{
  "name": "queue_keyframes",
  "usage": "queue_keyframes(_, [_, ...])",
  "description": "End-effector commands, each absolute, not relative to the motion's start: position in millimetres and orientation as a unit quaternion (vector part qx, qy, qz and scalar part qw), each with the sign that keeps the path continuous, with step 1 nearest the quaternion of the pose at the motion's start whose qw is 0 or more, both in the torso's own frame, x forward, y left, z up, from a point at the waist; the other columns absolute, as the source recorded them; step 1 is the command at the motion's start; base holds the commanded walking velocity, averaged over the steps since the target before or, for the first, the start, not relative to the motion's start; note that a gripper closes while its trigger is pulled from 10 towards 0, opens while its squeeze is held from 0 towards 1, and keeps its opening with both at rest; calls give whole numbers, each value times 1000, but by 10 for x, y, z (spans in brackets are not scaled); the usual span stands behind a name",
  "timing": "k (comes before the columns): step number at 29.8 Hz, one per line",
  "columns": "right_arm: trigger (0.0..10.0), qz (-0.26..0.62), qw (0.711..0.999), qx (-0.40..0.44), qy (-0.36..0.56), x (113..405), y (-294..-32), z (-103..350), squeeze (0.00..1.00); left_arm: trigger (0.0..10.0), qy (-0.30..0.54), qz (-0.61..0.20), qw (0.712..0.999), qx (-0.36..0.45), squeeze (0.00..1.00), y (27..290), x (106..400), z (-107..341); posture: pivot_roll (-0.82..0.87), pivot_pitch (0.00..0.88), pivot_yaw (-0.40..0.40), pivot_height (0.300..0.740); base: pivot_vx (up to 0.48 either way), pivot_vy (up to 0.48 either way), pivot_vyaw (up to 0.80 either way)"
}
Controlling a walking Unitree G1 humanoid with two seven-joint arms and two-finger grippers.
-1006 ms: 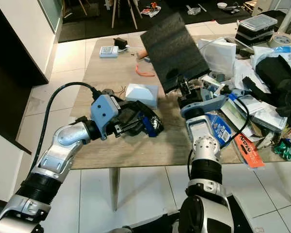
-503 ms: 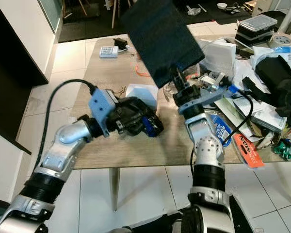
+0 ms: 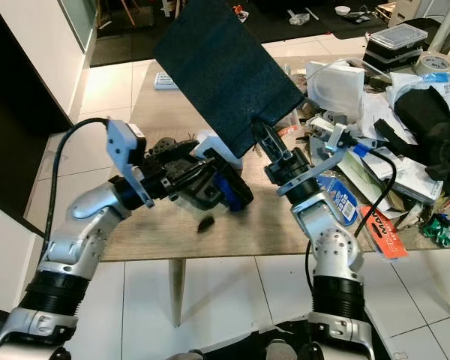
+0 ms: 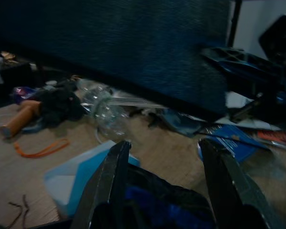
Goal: Picking trash to rubbish bin
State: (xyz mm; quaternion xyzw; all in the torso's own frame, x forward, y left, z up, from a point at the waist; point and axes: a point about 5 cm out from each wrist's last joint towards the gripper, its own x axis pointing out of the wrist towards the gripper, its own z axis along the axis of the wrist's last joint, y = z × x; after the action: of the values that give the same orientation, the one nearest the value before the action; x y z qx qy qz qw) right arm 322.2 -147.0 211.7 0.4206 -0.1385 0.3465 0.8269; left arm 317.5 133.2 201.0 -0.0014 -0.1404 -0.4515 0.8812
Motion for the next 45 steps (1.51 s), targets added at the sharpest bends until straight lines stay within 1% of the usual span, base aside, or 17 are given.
queue_keyframes(1, [10000,354,823,421,-143,3188,-1473,2129,0,10000,-123,-444,888,-6,0,1418,3170,1940,-25,114,38,740,-334,0,0])
queue_keyframes(7, [10000,348,828,416,-144,3192,-1506,2143,0,10000,-118,-441,889,-15,0,1444,3149,1926,-23,119,34,740,-383,0,0])
queue_keyframes(20, [10000,346,830,413,-142,3180,-1522,2144,0,10000,-115,-453,884,-24,0,1373,3114,1913,-21,123,31,740,-402,0,0])
queue_keyframes(31, [10000,346,832,412,-136,3189,-1475,2114,0,10000,-114,-461,879,-24,0,1323,3099,1912,-24,124,35,740,-407,0,0])
queue_keyframes(39, [10000,334,847,399,-107,3210,-1424,1974,0,10000,-109,-465,878,-22,0,1303,3086,1885,-24,124,35,740,-407,0,0])
queue_keyframes(42, [10000,312,864,387,-84,3246,-1422,1838,0,10000,-103,-467,878,-19,0,1299,3079,1854,-20,122,36,740,-406,0,0])
queue_keyframes(45, [10000,301,871,382,-72,3258,-1413,1766,0,10000,-98,-469,877,-17,0,1294,3067,1829,-20,122,36,740,-409,0,0])
